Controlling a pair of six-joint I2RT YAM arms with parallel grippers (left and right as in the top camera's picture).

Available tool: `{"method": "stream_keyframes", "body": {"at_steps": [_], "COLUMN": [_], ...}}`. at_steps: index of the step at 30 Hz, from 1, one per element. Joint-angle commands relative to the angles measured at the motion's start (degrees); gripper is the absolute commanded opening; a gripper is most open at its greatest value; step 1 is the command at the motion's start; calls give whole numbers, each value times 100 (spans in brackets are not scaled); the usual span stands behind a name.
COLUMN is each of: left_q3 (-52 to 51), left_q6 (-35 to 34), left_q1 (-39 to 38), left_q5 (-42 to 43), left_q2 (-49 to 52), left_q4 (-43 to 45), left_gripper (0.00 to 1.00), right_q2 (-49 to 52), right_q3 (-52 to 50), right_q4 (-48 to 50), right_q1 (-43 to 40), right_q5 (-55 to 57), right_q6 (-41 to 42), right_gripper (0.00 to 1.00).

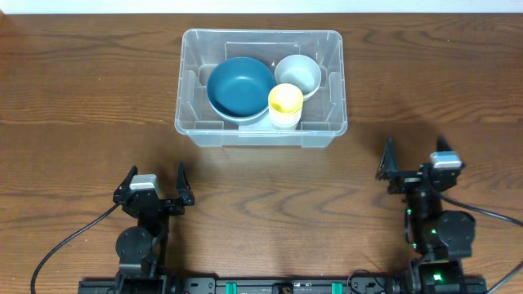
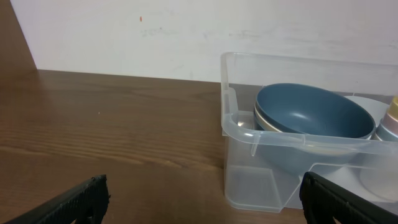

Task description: Pack container

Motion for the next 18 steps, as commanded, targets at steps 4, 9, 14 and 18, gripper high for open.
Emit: {"method": "stream_keyframes", "body": {"at_steps": [4,9,14,18], "left_q3": [-131,-131,-131,-131], "left_q6": [92,94,92,92], "left_q1": [28,28,28,28], "left_q5": [-44,-44,-44,-44], "left_q2": [-35,-35,-35,-35], "left_q4": [-195,-197,-195,-195], "left_gripper": [98,98,98,98], "right_q2": [-254,-636,-715,-713], "right_q3": [-719,-946,-946,-946], "right_q4": [52,-291,-640,-629], "right_q1": [-52,-50,-48,-50], "right_q5": [-306,-317,-317,-317], "right_q6": [-162,-164,-162,-162], "right_gripper": [99,99,99,99]}}
